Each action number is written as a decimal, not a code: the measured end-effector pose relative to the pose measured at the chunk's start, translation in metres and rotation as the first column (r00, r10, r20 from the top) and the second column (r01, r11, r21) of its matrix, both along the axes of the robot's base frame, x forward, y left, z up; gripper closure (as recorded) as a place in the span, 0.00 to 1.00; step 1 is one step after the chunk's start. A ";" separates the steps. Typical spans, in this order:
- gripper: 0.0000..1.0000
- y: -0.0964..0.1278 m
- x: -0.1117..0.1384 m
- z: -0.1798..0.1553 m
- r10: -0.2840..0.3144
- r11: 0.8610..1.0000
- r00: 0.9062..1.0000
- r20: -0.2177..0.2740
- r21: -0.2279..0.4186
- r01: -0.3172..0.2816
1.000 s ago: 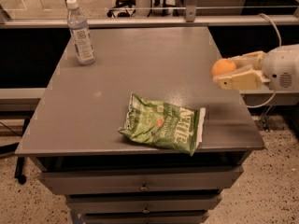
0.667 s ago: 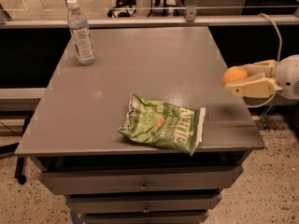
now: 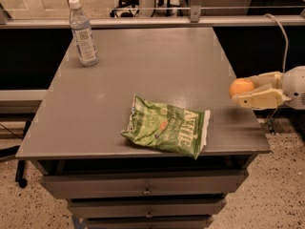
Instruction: Move orange near green jalapeno chip bag
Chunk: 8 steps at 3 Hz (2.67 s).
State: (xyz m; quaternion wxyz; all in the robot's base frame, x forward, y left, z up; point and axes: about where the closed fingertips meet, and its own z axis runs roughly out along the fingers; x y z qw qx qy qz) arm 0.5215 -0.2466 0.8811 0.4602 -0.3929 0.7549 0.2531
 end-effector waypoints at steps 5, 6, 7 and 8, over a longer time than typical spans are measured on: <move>0.62 0.072 -0.045 -0.052 0.222 0.974 0.974 -0.051 0.068 -0.218; 0.39 0.070 -0.046 -0.052 0.235 0.970 0.971 -0.040 0.068 -0.232; 0.15 0.070 -0.046 -0.050 0.248 0.967 0.968 -0.034 0.067 -0.245; 0.00 0.070 -0.047 -0.049 0.259 0.964 0.965 -0.032 0.066 -0.256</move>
Offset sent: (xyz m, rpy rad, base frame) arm -0.0529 0.0472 -0.0487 0.0335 0.0718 0.1691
